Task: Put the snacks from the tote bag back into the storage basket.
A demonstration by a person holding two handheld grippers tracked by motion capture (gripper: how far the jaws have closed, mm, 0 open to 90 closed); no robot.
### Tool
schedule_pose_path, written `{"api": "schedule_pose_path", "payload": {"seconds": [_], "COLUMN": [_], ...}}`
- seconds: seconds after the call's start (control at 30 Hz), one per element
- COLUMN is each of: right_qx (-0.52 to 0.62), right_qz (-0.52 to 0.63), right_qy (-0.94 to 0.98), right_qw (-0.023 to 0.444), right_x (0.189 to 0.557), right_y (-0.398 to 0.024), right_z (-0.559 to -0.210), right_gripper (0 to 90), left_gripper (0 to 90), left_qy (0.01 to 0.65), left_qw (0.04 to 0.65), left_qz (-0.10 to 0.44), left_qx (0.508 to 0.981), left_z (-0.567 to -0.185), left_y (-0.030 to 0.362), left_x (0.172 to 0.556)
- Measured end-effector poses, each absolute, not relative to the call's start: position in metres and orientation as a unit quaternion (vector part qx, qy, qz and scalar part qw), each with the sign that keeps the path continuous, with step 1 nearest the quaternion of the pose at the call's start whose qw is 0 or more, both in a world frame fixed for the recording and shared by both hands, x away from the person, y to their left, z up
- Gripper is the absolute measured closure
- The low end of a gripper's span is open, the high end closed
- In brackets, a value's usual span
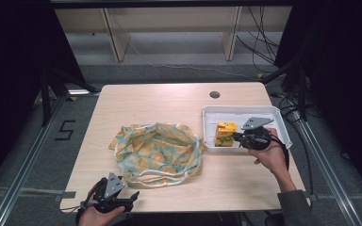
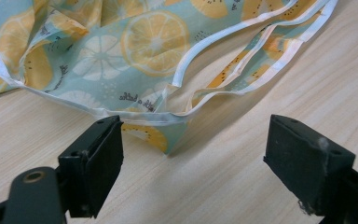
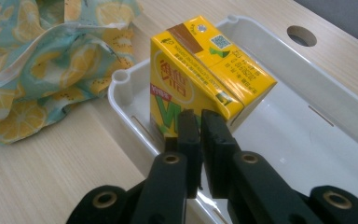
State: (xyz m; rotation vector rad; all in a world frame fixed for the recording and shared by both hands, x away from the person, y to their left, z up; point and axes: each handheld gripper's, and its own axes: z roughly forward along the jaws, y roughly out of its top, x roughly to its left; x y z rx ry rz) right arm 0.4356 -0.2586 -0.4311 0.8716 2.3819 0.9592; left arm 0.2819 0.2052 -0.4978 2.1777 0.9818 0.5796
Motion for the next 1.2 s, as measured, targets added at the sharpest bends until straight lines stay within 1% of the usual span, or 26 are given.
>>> {"api": "schedule_pose_path", "payload": {"seconds": [0.13, 0.23, 0.3, 0.33, 0.37, 0.43, 0.5, 0.53, 0.57, 0.6, 0.67, 0.7, 0.73, 0.77, 0.83, 0.87, 0.9, 0.93, 1.0, 1.1, 1.17, 1.2], "right_qx": [0.315, 0.323, 0.323, 0.332, 0.331, 0.34, 0.336, 0.345, 0.336, 0.341, 0.342, 0.348, 0.355, 0.347, 0.35, 0.358, 0.35, 0.364, 0.359, 0.376, 0.371, 0.377], "right_qz": [0.352, 0.359, 0.365, 0.367, 0.373, 0.378, 0.377, 0.375, 0.376, 0.372, 0.371, 0.372, 0.365, 0.37, 0.367, 0.373, 0.376, 0.377, 0.387, 0.399, 0.409, 0.411], "right_qy": [0.856, 0.852, 0.847, 0.845, 0.841, 0.836, 0.838, 0.836, 0.838, 0.837, 0.838, 0.835, 0.838, 0.836, 0.838, 0.833, 0.833, 0.83, 0.827, 0.818, 0.814, 0.811], "right_qw": [0.212, 0.202, 0.213, 0.202, 0.209, 0.205, 0.208, 0.201, 0.209, 0.211, 0.208, 0.209, 0.194, 0.207, 0.202, 0.199, 0.206, 0.191, 0.196, 0.177, 0.177, 0.177], "right_x": [0.435, 0.432, 0.429, 0.426, 0.426, 0.422, 0.42, 0.418, 0.419, 0.418, 0.416, 0.415, 0.413, 0.415, 0.411, 0.409, 0.41, 0.407, 0.407, 0.403, 0.402, 0.4], "right_y": [-0.262, -0.264, -0.266, -0.267, -0.268, -0.269, -0.271, -0.27, -0.271, -0.271, -0.271, -0.27, -0.27, -0.271, -0.27, -0.269, -0.269, -0.267, -0.267, -0.263, -0.26, -0.258], "right_z": [-0.43, -0.429, -0.427, -0.425, -0.424, -0.423, -0.422, -0.423, -0.424, -0.425, -0.428, -0.429, -0.43, -0.431, -0.432, -0.432, -0.432, -0.431, -0.432, -0.433, -0.434, -0.435], "right_gripper": [85.4, 82.5, 80.2, 78.0, 77.5, 75.9, 74.6, 73.9, 72.9, 71.5, 68.5, 67.5, 65.7, 64.6, 62.7, 60.7, 58.9, 57.0, 52.7, 45.9, 42.9, 41.6], "left_gripper": [18.6, 18.6, 18.7, 18.6, 18.7, 18.7, 18.7, 18.6, 18.7, 18.6, 18.6, 18.6, 18.7, 18.6, 18.6, 18.7, 18.6, 18.7, 18.6, 18.6, 18.7, 18.7], "left_qy": [0.375, 0.384, 0.383, 0.379, 0.385, 0.385, 0.371, 0.378, 0.385, 0.379, 0.388, 0.385, 0.378, 0.385, 0.378, 0.384, 0.386, 0.383, 0.372, 0.382, 0.372, 0.373], "left_qw": [0.332, 0.341, 0.339, 0.337, 0.34, 0.341, 0.331, 0.333, 0.341, 0.335, 0.347, 0.342, 0.326, 0.337, 0.334, 0.34, 0.339, 0.335, 0.325, 0.343, 0.326, 0.326], "left_qz": [0.224, 0.229, 0.228, 0.23, 0.227, 0.224, 0.228, 0.224, 0.225, 0.226, 0.226, 0.227, 0.227, 0.225, 0.226, 0.227, 0.225, 0.227, 0.231, 0.233, 0.23, 0.23], "left_qx": [0.836, 0.827, 0.828, 0.83, 0.828, 0.828, 0.837, 0.834, 0.828, 0.832, 0.823, 0.827, 0.836, 0.829, 0.834, 0.828, 0.828, 0.83, 0.838, 0.826, 0.838, 0.837], "left_z": [-0.497, -0.499, -0.498, -0.498, -0.499, -0.498, -0.497, -0.497, -0.498, -0.497, -0.499, -0.499, -0.496, -0.497, -0.497, -0.498, -0.498, -0.497, -0.496, -0.497, -0.495, -0.495], "left_y": [0.206, 0.204, 0.205, 0.205, 0.205, 0.204, 0.206, 0.206, 0.205, 0.206, 0.204, 0.205, 0.207, 0.205, 0.205, 0.204, 0.205, 0.205, 0.207, 0.205, 0.207, 0.207], "left_x": [0.282, 0.282, 0.282, 0.282, 0.282, 0.282, 0.282, 0.282, 0.282, 0.282, 0.281, 0.282, 0.282, 0.282, 0.282, 0.282, 0.282, 0.282, 0.283, 0.282, 0.282, 0.282]}}
